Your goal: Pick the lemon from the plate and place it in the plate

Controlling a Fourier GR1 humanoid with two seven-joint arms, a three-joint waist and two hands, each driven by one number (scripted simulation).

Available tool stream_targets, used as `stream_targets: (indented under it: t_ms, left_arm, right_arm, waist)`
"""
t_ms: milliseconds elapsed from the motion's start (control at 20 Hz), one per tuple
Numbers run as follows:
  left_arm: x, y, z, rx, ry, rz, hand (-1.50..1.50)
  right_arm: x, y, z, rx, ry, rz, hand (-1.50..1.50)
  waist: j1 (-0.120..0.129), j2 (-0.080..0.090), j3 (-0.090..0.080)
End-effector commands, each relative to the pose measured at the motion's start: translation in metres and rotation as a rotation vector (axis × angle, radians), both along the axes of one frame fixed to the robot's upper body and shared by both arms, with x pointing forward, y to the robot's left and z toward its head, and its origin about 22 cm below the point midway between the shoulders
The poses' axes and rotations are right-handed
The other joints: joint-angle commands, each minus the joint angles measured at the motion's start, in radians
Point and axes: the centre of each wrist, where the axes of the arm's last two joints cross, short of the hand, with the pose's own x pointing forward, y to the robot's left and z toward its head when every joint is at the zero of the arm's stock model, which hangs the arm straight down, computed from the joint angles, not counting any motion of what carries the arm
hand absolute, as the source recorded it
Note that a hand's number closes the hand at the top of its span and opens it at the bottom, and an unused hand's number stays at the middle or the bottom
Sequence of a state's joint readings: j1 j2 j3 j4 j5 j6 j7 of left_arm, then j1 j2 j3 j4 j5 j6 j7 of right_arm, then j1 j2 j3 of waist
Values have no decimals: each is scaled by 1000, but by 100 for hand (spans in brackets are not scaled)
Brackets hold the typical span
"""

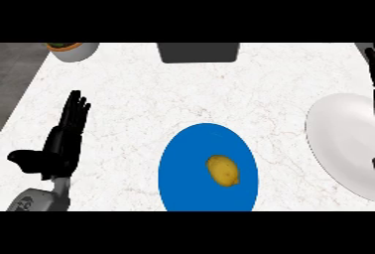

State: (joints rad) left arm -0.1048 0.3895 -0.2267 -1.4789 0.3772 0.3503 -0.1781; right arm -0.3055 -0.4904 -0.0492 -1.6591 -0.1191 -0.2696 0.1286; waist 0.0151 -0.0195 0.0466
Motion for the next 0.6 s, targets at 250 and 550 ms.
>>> stream_targets:
  t_ms: [250,550]
  left_arm:
    - [-27,-16,-49,5,392,-121,0]
    - [-17,-28,-45,-60,467,-132,0]
  right_arm:
    - [25,92,33,78,-106,747,150]
    - [58,64,-65,-5,-108,536,-150]
  waist:
    - [98,57,-41]
    - [18,33,-44]
